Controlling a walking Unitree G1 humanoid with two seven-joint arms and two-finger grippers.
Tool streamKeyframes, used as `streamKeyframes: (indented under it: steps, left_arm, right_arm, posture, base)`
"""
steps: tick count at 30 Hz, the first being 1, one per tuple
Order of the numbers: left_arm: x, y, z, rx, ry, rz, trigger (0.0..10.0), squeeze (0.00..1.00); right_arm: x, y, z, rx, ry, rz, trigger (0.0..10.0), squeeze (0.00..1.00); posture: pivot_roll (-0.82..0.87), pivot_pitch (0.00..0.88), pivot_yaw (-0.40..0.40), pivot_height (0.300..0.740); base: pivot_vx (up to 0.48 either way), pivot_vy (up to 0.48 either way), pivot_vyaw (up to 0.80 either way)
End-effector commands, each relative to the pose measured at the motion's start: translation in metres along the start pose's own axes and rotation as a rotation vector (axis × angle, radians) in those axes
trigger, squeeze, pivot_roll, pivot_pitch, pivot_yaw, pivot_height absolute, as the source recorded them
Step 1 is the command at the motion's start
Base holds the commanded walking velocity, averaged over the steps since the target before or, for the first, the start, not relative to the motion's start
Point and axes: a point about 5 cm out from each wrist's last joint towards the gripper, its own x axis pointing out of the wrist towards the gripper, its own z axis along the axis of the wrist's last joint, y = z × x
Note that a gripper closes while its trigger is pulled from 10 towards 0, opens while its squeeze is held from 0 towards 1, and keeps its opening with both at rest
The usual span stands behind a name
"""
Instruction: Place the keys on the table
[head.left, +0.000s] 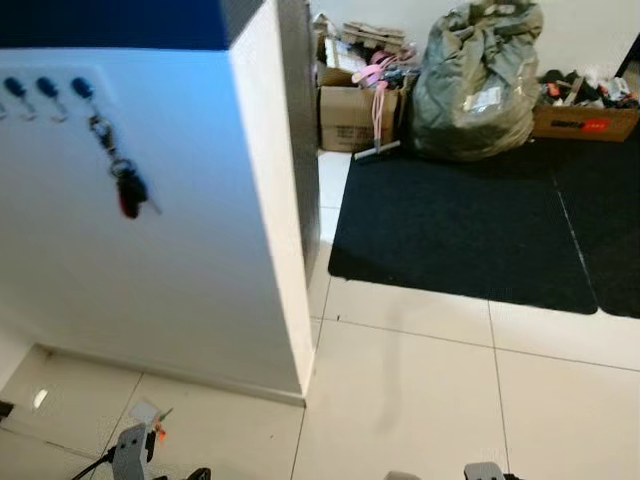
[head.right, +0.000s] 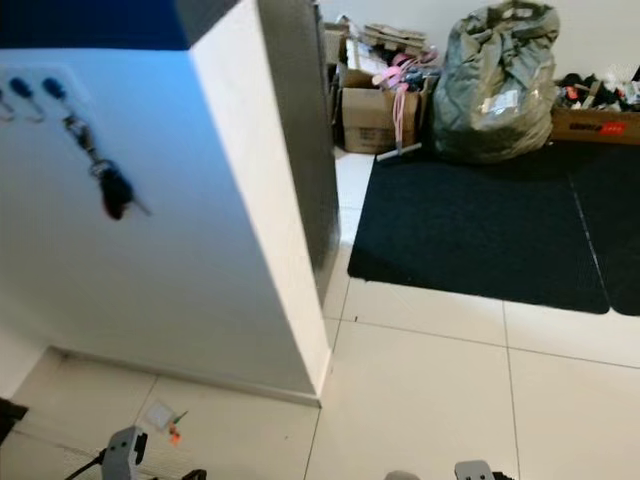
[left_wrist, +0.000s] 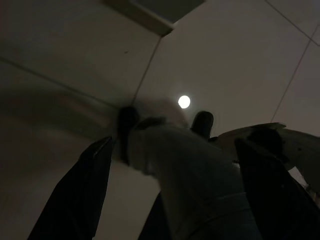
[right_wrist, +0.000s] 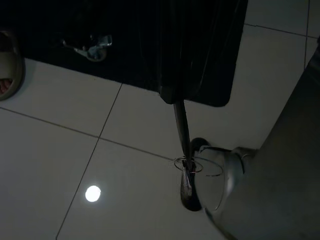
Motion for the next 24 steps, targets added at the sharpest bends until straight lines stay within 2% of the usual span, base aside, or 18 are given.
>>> streamKeyframes:
  steps: [1,13,24]
  left_arm:
    - [0.0016,-0.0017,-0.0016,0.002,0.004,0.004,10.0,0.00]
    - [0.0049,-0.0037,0.0070,0.015,-0.007,0.001,10.0,0.00]
    - [0.0060,-0.0068,-0.0023,0.008,0.011,-0.005,10.0,0.00]
  right_arm:
    - [-0.0004,0.0028,-0.0049,0.006,0.018,0.003,10.0,0.00]
    - [0.0002,0.0035,-0.0025,0.003,0.014,0.004,10.0,0.00]
    - [0.0003,0.0029,-0.0018,0.011,0.012,0.002,10.0,0.00]
  posture:
    - [-0.17,0.098,0.123,0.740]
    - [-0.16,0.090,0.128,0.740]
    - [-0.16,0.099,0.123,0.740]
  base:
    - [0.300,-0.371,0.00]
    - [0.285,-0.383,0.00]
    - [0.281,-0.387,0.00]
